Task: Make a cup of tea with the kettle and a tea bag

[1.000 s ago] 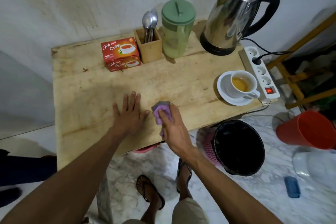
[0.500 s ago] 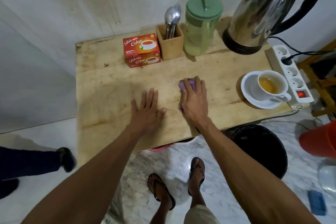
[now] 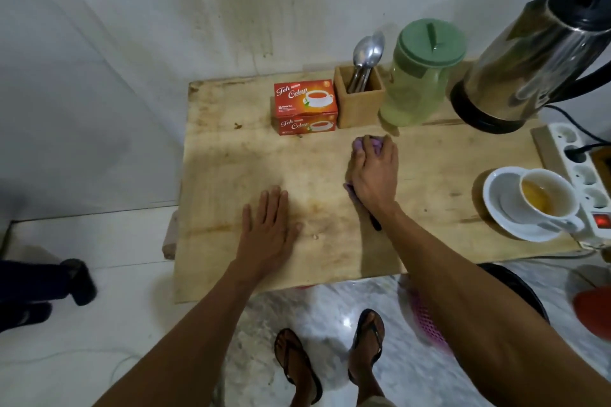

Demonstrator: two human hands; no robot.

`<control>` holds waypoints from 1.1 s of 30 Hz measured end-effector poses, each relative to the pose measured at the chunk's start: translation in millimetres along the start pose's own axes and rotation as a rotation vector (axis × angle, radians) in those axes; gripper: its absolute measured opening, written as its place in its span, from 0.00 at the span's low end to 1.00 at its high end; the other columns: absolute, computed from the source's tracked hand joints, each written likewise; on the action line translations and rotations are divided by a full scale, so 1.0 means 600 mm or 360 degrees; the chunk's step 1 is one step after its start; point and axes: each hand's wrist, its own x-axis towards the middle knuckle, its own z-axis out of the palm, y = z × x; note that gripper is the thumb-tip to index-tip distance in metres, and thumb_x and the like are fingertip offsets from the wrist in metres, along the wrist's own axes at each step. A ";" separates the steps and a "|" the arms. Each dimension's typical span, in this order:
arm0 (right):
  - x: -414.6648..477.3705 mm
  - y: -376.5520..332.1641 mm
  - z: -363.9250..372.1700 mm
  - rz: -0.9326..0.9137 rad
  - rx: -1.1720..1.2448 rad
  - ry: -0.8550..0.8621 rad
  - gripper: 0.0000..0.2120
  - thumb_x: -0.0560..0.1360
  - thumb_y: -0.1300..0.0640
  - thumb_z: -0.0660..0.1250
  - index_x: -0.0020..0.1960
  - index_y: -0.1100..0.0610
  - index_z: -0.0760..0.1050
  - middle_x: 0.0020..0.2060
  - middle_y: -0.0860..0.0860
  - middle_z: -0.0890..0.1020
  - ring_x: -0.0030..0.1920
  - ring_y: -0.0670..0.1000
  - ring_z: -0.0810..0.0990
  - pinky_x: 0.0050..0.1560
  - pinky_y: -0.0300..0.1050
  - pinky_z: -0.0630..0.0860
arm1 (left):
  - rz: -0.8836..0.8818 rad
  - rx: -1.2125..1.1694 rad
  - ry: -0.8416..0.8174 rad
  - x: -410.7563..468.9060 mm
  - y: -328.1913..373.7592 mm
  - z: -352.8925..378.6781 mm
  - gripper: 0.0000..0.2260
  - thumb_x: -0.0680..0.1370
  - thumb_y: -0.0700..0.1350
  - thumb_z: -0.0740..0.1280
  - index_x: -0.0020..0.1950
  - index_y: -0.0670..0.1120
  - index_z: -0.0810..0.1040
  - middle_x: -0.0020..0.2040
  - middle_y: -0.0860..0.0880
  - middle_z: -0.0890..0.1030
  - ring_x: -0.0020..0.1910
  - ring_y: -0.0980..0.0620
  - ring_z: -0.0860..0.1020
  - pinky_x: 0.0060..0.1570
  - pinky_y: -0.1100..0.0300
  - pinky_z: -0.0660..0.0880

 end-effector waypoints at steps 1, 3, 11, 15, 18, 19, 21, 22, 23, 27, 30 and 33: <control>-0.007 -0.019 0.008 -0.0147 -0.0024 -0.0059 0.20 0.81 0.54 0.53 0.64 0.63 0.76 0.61 0.67 0.75 0.61 0.67 0.72 0.63 0.61 0.71 | -0.0004 0.0022 0.0009 0.001 0.001 0.001 0.35 0.80 0.64 0.40 0.79 0.42 0.54 0.80 0.43 0.55 0.78 0.41 0.55 0.71 0.34 0.56; -0.030 -0.058 0.027 -0.0452 0.0020 -0.0211 0.16 0.79 0.58 0.58 0.63 0.62 0.75 0.61 0.65 0.74 0.61 0.65 0.72 0.62 0.59 0.72 | -0.0017 0.0001 -0.0002 0.003 -0.002 0.004 0.35 0.80 0.64 0.41 0.79 0.42 0.56 0.79 0.42 0.59 0.77 0.40 0.58 0.69 0.33 0.58; -0.115 -0.074 -0.044 -0.0462 0.0344 -0.0575 0.17 0.81 0.46 0.63 0.68 0.51 0.72 0.56 0.45 0.77 0.50 0.42 0.76 0.45 0.34 0.74 | -0.0038 -0.0056 -0.0023 0.001 0.001 -0.005 0.34 0.77 0.61 0.52 0.76 0.40 0.63 0.76 0.41 0.65 0.74 0.39 0.66 0.64 0.32 0.65; -0.100 0.039 -0.106 -0.0131 0.0110 -0.0240 0.09 0.81 0.56 0.62 0.56 0.47 0.79 0.52 0.46 0.83 0.52 0.53 0.78 0.46 0.49 0.79 | -0.0013 -0.0058 -0.0077 0.003 -0.001 -0.007 0.39 0.73 0.65 0.37 0.80 0.45 0.45 0.81 0.46 0.43 0.80 0.45 0.43 0.75 0.39 0.44; -0.089 0.122 -0.099 0.0206 -0.0145 -0.0058 0.23 0.81 0.53 0.53 0.71 0.61 0.72 0.74 0.64 0.66 0.72 0.66 0.66 0.72 0.58 0.63 | -0.0035 -0.0042 -0.0050 0.004 -0.001 -0.006 0.35 0.79 0.64 0.41 0.80 0.46 0.41 0.81 0.47 0.38 0.79 0.47 0.38 0.75 0.41 0.40; -0.094 0.123 -0.085 0.0231 -0.0171 -0.0038 0.25 0.80 0.52 0.52 0.72 0.63 0.71 0.73 0.68 0.65 0.71 0.69 0.65 0.72 0.61 0.62 | -0.0038 -0.0038 -0.0049 0.004 -0.001 -0.005 0.34 0.80 0.62 0.43 0.80 0.46 0.41 0.80 0.47 0.38 0.79 0.47 0.38 0.75 0.41 0.40; -0.116 0.086 -0.055 0.0172 -0.0209 -0.0054 0.26 0.79 0.52 0.51 0.72 0.64 0.69 0.71 0.71 0.66 0.69 0.71 0.66 0.72 0.63 0.62 | -0.0039 -0.0048 -0.0065 0.003 0.001 -0.010 0.32 0.82 0.60 0.46 0.80 0.46 0.40 0.80 0.48 0.37 0.79 0.47 0.37 0.75 0.42 0.39; -0.125 0.060 -0.039 0.0120 -0.0174 -0.0068 0.25 0.80 0.53 0.52 0.73 0.63 0.68 0.71 0.70 0.66 0.68 0.71 0.66 0.71 0.62 0.62 | -0.0034 -0.0063 -0.0080 0.003 0.001 -0.011 0.32 0.82 0.59 0.48 0.80 0.46 0.39 0.80 0.48 0.36 0.79 0.48 0.36 0.75 0.42 0.38; -0.136 0.026 -0.030 0.0020 -0.0163 -0.0086 0.24 0.80 0.54 0.53 0.73 0.62 0.68 0.72 0.68 0.66 0.68 0.69 0.66 0.71 0.61 0.63 | -0.0026 -0.0083 -0.0096 0.002 0.000 -0.012 0.32 0.83 0.59 0.48 0.80 0.46 0.39 0.80 0.48 0.36 0.79 0.48 0.36 0.75 0.42 0.38; -0.189 -0.077 0.011 -0.0357 -0.0050 -0.0274 0.23 0.78 0.60 0.59 0.73 0.59 0.68 0.74 0.63 0.65 0.70 0.64 0.64 0.73 0.58 0.63 | -0.0009 -0.0074 -0.0046 -0.020 -0.018 -0.009 0.37 0.76 0.63 0.39 0.80 0.43 0.44 0.81 0.44 0.43 0.80 0.44 0.43 0.75 0.41 0.44; -0.209 -0.089 0.031 -0.0708 0.0035 -0.0535 0.28 0.73 0.64 0.65 0.73 0.61 0.69 0.75 0.64 0.65 0.72 0.67 0.64 0.72 0.60 0.65 | -0.0044 -0.0087 0.0056 -0.055 -0.049 -0.002 0.38 0.77 0.65 0.37 0.80 0.41 0.49 0.80 0.42 0.49 0.79 0.42 0.48 0.75 0.40 0.48; -0.181 -0.073 0.012 -0.0891 0.0040 -0.0582 0.29 0.72 0.64 0.70 0.73 0.58 0.70 0.75 0.62 0.66 0.69 0.64 0.70 0.66 0.58 0.74 | -0.0077 -0.0112 0.0078 -0.082 -0.081 0.003 0.42 0.74 0.68 0.28 0.80 0.42 0.44 0.80 0.44 0.43 0.79 0.46 0.43 0.76 0.44 0.44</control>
